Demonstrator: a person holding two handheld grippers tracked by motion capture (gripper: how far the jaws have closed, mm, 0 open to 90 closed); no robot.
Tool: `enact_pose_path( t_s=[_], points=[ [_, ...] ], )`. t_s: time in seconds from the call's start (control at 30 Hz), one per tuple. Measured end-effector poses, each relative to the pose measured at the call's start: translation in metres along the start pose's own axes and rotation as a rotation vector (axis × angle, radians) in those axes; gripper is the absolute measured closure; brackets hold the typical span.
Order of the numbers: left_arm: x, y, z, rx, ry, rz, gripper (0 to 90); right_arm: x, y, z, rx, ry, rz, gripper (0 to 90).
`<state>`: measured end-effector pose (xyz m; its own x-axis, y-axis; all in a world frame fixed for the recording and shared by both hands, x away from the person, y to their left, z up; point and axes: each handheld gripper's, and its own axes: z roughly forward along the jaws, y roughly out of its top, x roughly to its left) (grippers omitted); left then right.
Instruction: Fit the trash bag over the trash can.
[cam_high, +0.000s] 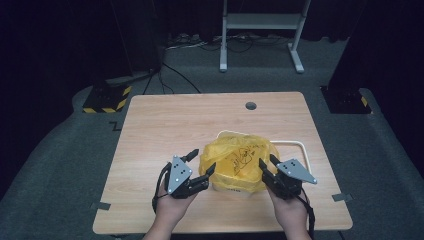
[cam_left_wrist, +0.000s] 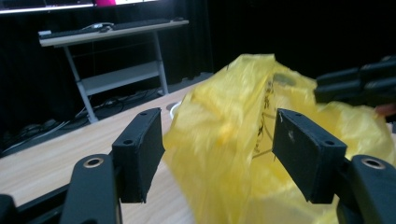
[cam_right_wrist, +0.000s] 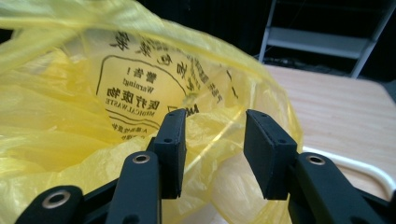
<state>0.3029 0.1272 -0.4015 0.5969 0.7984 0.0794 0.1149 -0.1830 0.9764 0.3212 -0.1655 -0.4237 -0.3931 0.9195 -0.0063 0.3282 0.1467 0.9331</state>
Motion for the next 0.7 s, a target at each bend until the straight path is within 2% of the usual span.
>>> enact_pose_path(
  t_s=[0.13, 0.2, 0.27, 0.33, 0.47, 0.6, 0.7],
  points=[
    [-0.001, 0.009, 0.009, 0.019, 0.004, 0.042, 47.4, 0.002, -0.001, 0.002, 0.019, 0.027, 0.008, 62.6],
    [0.001, 0.010, 0.012, 0.030, 0.002, 0.041, 58.8, 0.005, -0.002, 0.003, 0.024, 0.034, -0.002, 62.2],
    [0.005, 0.007, 0.015, 0.053, 0.006, 0.042, 65.6, 0.007, -0.002, 0.003, 0.023, 0.033, -0.007, 62.2],
    [0.010, 0.003, 0.016, 0.069, 0.017, 0.041, 71.5, 0.007, -0.003, 0.002, 0.028, 0.053, -0.008, 62.9],
    [0.021, -0.010, 0.016, 0.094, 0.057, 0.018, 79.8, 0.014, -0.003, 0.000, 0.038, 0.083, -0.037, 64.5],
    [0.036, -0.027, 0.010, 0.114, 0.090, -0.032, 81.0, 0.024, -0.004, -0.001, 0.038, 0.120, -0.063, 64.4],
    [0.043, -0.038, -0.001, 0.115, 0.092, -0.071, 81.0, 0.032, -0.003, -0.002, 0.043, 0.149, -0.084, 64.4]
  ],
)
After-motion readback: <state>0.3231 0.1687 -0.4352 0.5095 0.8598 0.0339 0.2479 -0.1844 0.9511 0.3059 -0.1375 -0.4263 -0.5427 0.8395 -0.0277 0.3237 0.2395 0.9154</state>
